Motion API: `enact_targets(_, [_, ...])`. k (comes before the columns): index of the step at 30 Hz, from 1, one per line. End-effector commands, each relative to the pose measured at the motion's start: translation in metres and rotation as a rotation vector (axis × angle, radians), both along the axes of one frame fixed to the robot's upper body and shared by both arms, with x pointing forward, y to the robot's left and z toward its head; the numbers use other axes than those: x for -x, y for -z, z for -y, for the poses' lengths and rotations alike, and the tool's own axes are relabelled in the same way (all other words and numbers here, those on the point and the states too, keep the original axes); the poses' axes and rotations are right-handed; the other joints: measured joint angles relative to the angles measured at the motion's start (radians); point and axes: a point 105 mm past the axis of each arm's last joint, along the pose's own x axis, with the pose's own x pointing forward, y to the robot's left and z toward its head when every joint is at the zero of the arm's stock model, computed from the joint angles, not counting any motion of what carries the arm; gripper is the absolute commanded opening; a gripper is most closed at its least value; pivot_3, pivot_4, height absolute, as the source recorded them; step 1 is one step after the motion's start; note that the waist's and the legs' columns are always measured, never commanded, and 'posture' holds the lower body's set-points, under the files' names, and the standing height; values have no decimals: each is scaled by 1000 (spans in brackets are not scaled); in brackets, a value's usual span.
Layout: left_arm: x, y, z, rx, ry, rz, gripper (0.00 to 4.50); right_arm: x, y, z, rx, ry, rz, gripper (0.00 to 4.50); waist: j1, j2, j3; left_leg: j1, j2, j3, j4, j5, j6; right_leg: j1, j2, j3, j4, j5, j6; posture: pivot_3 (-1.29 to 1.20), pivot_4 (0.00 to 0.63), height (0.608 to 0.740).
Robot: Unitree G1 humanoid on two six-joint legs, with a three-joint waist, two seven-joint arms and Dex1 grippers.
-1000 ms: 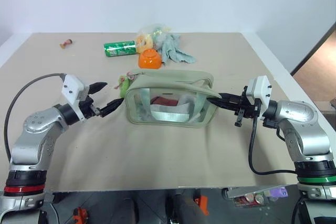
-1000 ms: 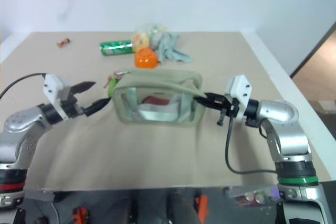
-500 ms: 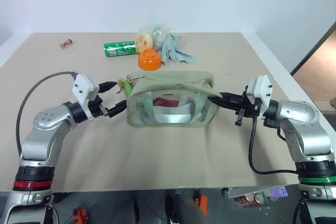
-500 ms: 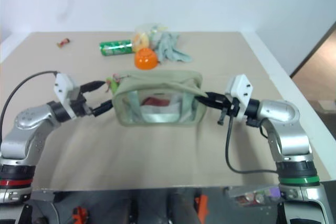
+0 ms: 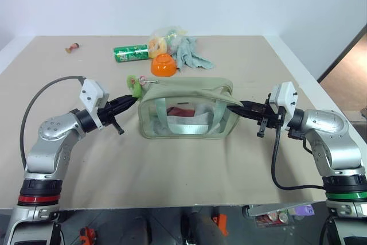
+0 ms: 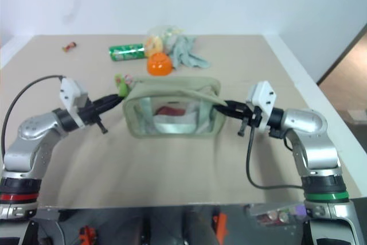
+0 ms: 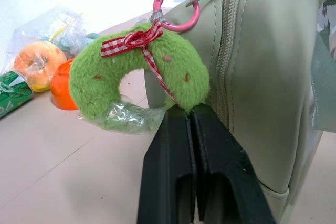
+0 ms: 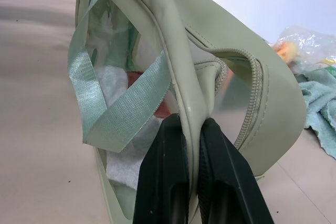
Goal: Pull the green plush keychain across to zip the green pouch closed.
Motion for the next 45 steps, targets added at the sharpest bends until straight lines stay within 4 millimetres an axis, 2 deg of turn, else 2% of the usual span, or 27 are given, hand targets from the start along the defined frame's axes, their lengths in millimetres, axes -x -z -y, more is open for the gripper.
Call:
enact_targets(1, [1, -14, -4, -4, -11, 62, 33, 0, -12, 1, 12, -1, 45, 0, 0, 0, 0, 0, 0, 0, 0, 0, 0, 0, 0, 0, 0, 0, 0, 0, 150, 740])
enact_targets(7, [5, -24, -8, 1, -24, 95, 33, 1, -10, 2, 16, -6, 42, 0, 0, 0, 0, 0, 0, 0, 0, 0, 0, 0, 0, 0, 0, 0, 0, 0, 150, 740])
enact_targets(17, [24, -66, -22, 57, -85, 193, 33, 4, -9, 4, 19, -6, 41, 0, 0, 0, 0, 0, 1, 0, 0, 0, 0, 0, 0, 0, 0, 0, 0, 0, 150, 740])
enact_targets(20, [29, -74, -14, 41, -55, 208, 33, 3, -9, 4, 19, -11, 41, 0, 0, 0, 0, 0, 1, 0, 0, 0, 0, 0, 0, 0, 0, 0, 0, 0, 150, 740])
enact_targets(23, [30, -79, 5, 9, 11, 215, 33, 3, -9, 3, 19, -17, 45, 0, 1, 0, 0, 0, 1, 0, 0, 0, 0, 0, 0, 0, 0, 0, 0, 0, 150, 740])
enact_targets(27, [27, -78, 30, -35, 102, 218, 33, 1, -9, 2, 18, -23, 47, 0, 1, 0, 0, 1, 0, 0, 1, 0, 0, 1, 2, -1, 0, 0, 0, 0, 150, 740])
enact_targets(34, [23, -76, 62, -90, 264, 207, 33, -1, -10, -1, 16, -24, 53, 0, 1, 0, 0, 0, 0, 0, 1, 0, 0, 1, 4, 0, 0, 0, 0, 0, 150, 740])
enact_targets(38, [24, -70, 67, -139, 323, 182, 33, -1, -11, 0, 18, -14, 55, 0, 0, 0, 0, 0, 0, 0, 0, 0, 0, 1, 4, 0, 0, 0, 0, 0, 150, 740])
enact_targets(45, [26, -66, 62, -222, 358, 140, 33, 1, -10, 4, 20, -4, 53, 0, 0, 0, 0, 0, 0, 0, 1, 0, 0, 1, 4, 0, 0, 0, 0, 0, 150, 740])
